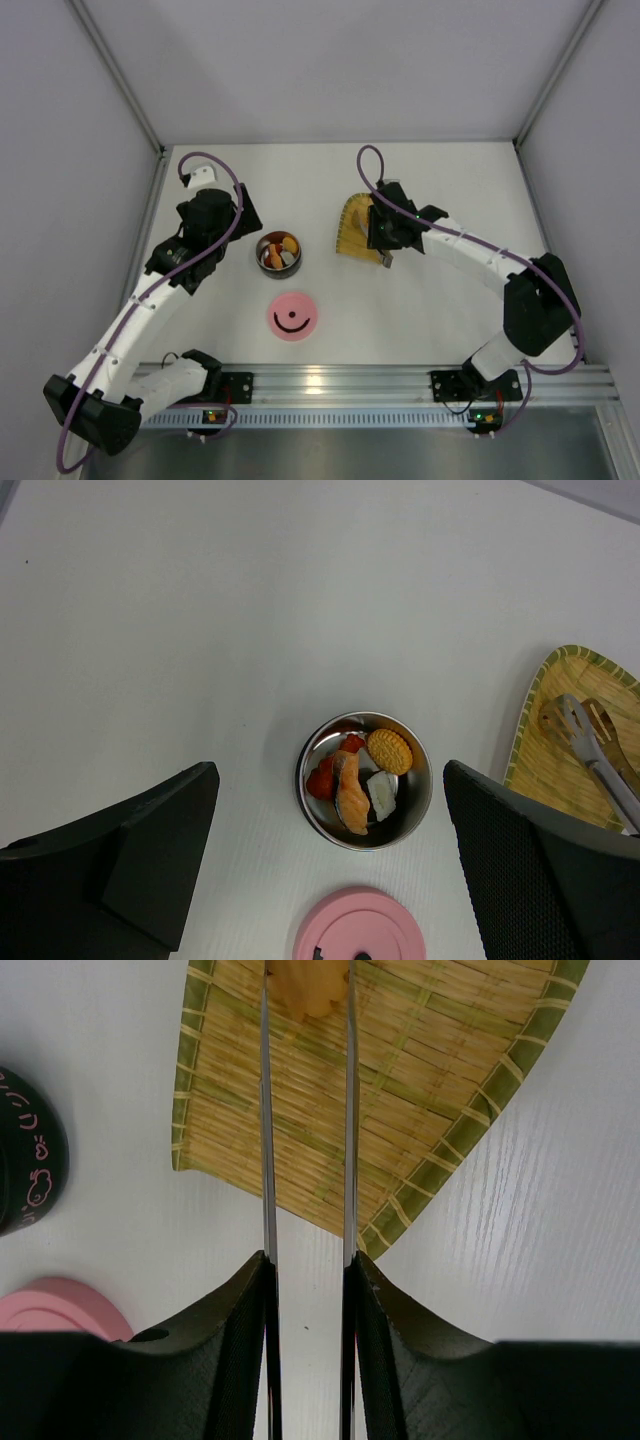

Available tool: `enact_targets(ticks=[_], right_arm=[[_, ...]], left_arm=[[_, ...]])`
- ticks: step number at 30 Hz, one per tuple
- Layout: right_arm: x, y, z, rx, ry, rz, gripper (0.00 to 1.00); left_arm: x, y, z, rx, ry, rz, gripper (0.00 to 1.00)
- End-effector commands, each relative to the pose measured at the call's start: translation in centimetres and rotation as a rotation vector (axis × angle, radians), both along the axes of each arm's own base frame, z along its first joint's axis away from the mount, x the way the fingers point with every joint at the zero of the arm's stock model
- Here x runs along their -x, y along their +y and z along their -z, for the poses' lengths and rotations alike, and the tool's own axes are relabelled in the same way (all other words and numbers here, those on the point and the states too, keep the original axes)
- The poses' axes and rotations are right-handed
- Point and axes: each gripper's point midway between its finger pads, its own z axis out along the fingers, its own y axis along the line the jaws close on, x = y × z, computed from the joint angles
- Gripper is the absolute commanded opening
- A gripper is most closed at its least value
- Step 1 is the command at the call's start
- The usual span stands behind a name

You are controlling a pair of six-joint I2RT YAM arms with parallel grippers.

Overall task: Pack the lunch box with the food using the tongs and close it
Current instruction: Pick up the fake food from the plate, then place the fake food in the packing box.

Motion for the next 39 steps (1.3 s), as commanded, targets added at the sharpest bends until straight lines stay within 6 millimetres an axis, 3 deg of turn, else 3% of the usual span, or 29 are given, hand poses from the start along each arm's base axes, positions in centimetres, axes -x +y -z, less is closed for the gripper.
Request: enact_targets(ticks=[1, 11, 18, 24, 30, 33, 39], right_arm=[[-1.2, -0.2, -3.4, -0.058, -0.1, 0.023, 0.31], [-0.3, -0.8, -5.8, -0.074, -0.135, 0.019, 0.31], [1.6, 1.1, -8.2, -0.142, -0.158, -0.049, 0.3], [4.2, 5.6, -10.3, -0.146, -0.19, -0.153, 0.31], [8.1, 11.7, -11.1, -0.165, -0.19, -0.297, 0.3], [9.0, 13.5, -10.8, -0.159, -0.186, -0.334, 0.3], [9.8, 15.1, -9.5, -0.142, -0.164, -0.364, 0.31]], left_arm=[[-0.4, 0.1, -0.9, 0.006, -0.039, -0.006, 0.99], [-0.3, 0.1, -0.9, 0.01, -0.04, -0.006, 0.99], [-0.4, 0.1, -0.8, 0.011, -0.037, -0.005, 0.99], [-0.4, 0.0, -1.0, 0.016, -0.042, -0.003, 0.99], [-0.4, 0.0, -1.0, 0.015, -0.038, -0.005, 0.99], [-0.4, 0.1, -1.2, 0.014, -0.041, -0.007, 0.99], [-0.2, 0.2, -1.2, 0.011, -0.039, -0.008, 0.99]])
